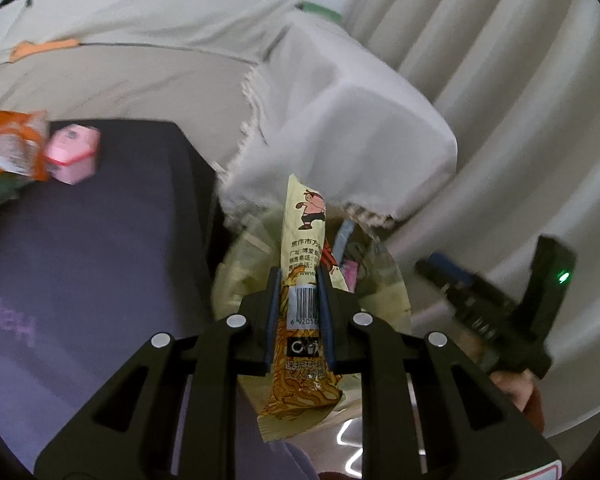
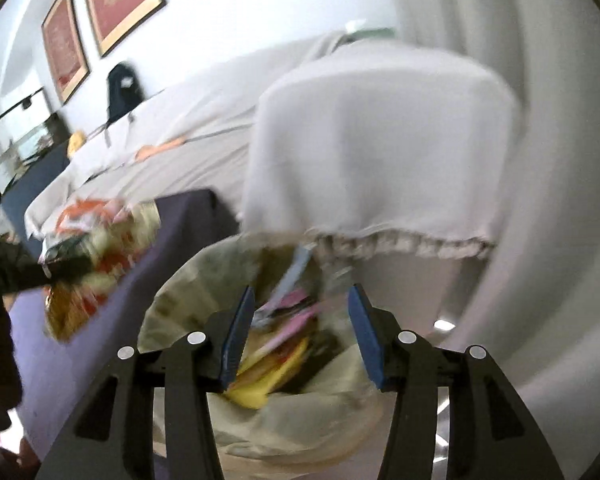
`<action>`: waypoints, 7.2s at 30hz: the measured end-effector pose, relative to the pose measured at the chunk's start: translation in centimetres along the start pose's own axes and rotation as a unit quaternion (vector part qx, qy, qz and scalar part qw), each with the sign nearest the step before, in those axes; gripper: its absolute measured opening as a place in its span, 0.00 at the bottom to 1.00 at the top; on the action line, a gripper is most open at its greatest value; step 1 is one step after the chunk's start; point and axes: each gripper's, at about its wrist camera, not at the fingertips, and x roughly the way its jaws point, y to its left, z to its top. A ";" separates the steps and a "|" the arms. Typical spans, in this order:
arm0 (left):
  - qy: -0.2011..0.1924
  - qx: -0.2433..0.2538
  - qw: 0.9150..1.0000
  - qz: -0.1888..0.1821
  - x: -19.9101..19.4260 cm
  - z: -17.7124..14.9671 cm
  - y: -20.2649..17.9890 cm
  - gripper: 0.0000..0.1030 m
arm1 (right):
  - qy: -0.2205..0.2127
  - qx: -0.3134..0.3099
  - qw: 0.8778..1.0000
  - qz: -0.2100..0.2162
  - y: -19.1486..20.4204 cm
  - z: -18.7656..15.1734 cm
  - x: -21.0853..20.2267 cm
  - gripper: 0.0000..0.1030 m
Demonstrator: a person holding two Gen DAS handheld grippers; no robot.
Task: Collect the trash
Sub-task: 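Open the right tool to drop the black wrapper while the left tool releases the snack stick, then grasp the orange chip bag with the left tool while the right tool moves over the table, then grasp the green-and-white milk carton with the right tool, then lift the orange chip bag and milk carton off the table with both tools, then carry the orange chip bag over the bin and open the left tool while the right tool carries the carton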
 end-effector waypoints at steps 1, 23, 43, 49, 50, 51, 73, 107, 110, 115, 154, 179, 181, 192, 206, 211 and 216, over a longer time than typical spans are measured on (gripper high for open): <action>0.011 0.006 1.000 -0.007 1.3 0.0 -0.5 0.15 | -0.006 0.007 1.000 -0.002 -0.6 0.2 -0.3 0.45; 0.101 0.091 0.990 0.028 13.6 -1.4 -3.9 0.46 | -0.015 0.064 0.998 0.004 -5.3 0.0 1.2 0.45; -0.175 -0.033 0.959 0.220 -11.2 -1.4 13.0 0.53 | -0.016 -0.049 0.996 0.067 5.4 1.7 1.3 0.47; -0.193 -0.103 0.946 0.240 -16.8 -3.3 20.4 0.54 | 0.032 -0.073 0.988 0.130 11.8 1.8 4.1 0.47; -0.191 -0.106 0.947 0.235 -17.2 -3.4 21.1 0.54 | 0.037 -0.087 0.987 0.130 13.3 1.6 4.5 0.47; -0.188 -0.108 0.950 0.225 -17.5 -3.5 21.9 0.54 | 0.041 -0.100 0.986 0.127 14.5 1.5 4.8 0.47; -0.085 -0.123 0.962 0.227 -9.3 8.8 28.3 0.61 | 0.091 -0.165 0.975 0.117 25.2 0.6 11.6 0.47; -0.166 -0.176 0.935 0.261 -25.5 -9.8 33.1 0.27 | 0.087 -0.074 0.981 0.158 42.4 6.3 19.0 0.47; -0.170 -0.180 0.935 0.255 -25.7 -10.1 33.0 0.27 | 0.116 -0.120 0.975 0.147 43.8 6.4 20.5 0.47; -0.173 -0.203 0.933 0.243 -26.1 -10.8 33.3 0.28 | 0.109 -0.165 0.969 0.145 42.3 5.0 18.9 0.50; -0.146 -0.187 0.951 0.196 -23.6 -11.6 29.6 0.31 | 0.215 -0.215 0.944 0.125 35.0 -1.2 17.0 0.76; -0.159 -0.159 0.943 0.246 -25.2 -10.4 26.9 0.31 | 0.152 -0.249 0.946 0.137 37.9 1.9 16.5 0.51; -0.161 -0.156 0.944 0.242 -25.1 -10.3 26.3 0.31 | 0.128 -0.246 0.950 0.144 37.4 2.6 14.4 0.51; -0.189 -0.101 0.954 0.211 -24.2 -6.0 20.2 0.31 | -0.007 -0.246 0.962 0.119 30.4 7.2 2.6 0.51; -0.201 0.024 0.974 0.106 -19.5 2.8 5.1 0.31 | -0.137 -0.173 0.975 0.022 14.0 12.6 -10.5 0.51; -0.171 0.058 0.981 0.072 -14.8 4.2 0.5 0.31 | -0.154 -0.121 0.980 0.037 7.7 12.7 -13.0 0.51; -0.137 0.072 0.987 0.042 -10.4 4.5 -2.4 0.31 | -0.161 -0.102 0.981 0.026 4.5 12.5 -13.2 0.51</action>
